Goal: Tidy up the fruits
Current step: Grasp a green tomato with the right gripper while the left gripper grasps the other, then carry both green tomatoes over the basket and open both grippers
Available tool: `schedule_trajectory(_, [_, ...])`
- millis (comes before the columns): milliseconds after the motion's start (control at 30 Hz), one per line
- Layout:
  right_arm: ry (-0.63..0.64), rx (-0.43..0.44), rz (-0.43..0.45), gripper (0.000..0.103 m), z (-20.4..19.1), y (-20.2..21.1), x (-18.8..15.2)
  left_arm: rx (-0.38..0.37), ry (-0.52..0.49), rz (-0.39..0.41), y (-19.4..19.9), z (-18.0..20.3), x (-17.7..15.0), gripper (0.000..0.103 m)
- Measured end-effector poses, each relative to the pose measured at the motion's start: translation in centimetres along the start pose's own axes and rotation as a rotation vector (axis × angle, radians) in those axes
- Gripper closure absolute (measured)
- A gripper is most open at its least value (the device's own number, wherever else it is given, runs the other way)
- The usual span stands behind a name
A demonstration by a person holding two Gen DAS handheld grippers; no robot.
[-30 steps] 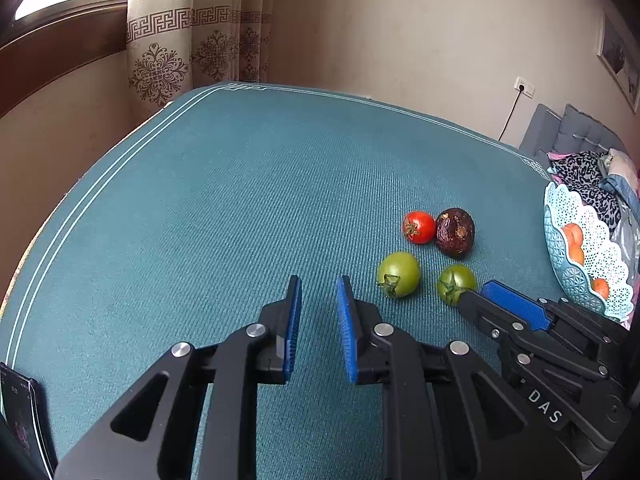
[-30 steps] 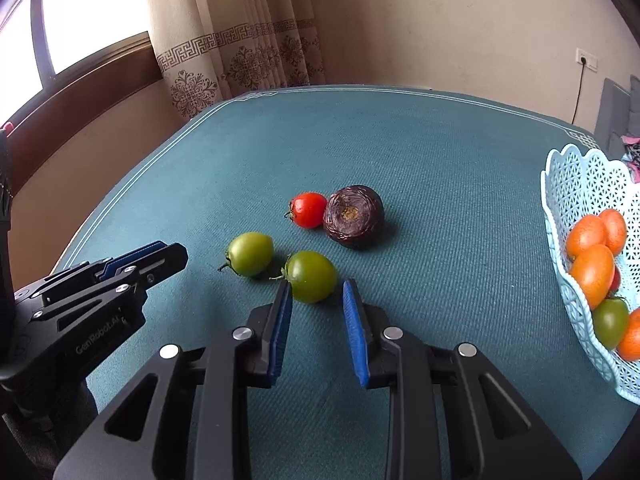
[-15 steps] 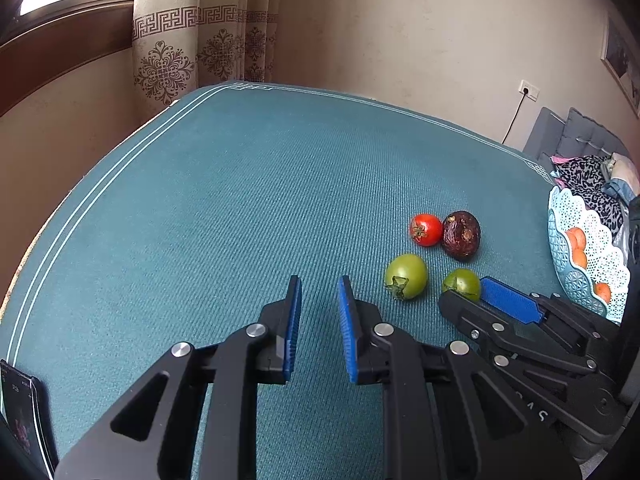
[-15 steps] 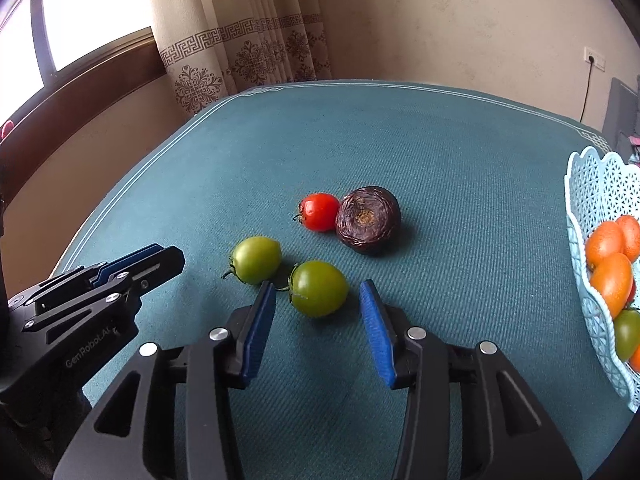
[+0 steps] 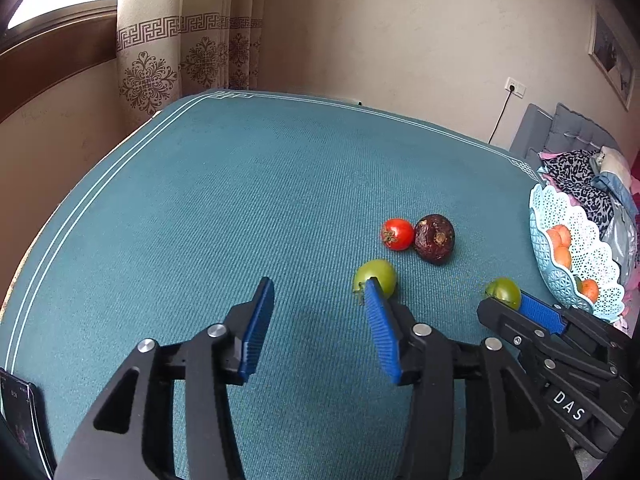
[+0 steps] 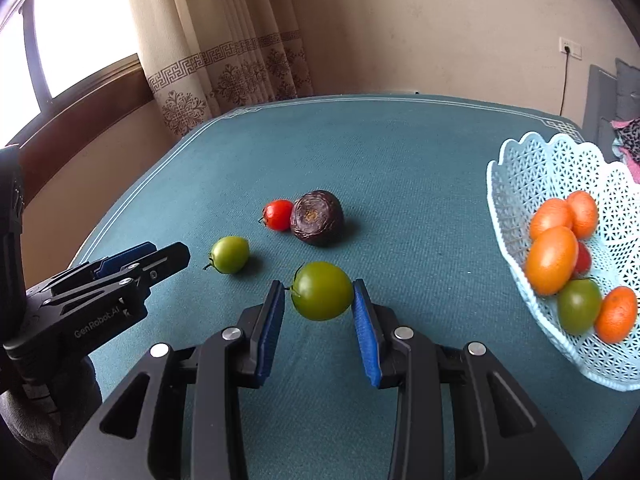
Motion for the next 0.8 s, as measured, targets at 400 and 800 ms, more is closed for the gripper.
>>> schedule_trajectory(400, [-0.034,-0.011,0.065,0.068,2.0,4.0,-0.5,-0.041,-0.082,-0.088,-3.4,3.7,0.5,0.046])
schedule_trajectory(800, [-0.099,-0.028,0.121,0.068,3.7,6.1,0.0,-0.082,-0.081,-0.119,-4.2,4.1,-0.2,0.075])
Point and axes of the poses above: each gripper's, at about its wrist camera, not at the fingertips, and y roughly against the way its jaws point, z to its right, x to its top, the point moved 8 cm from there along -y, roughly the way its jaws point, and after that the axes turned 3 degrees about -z, right-handed, at the moved point
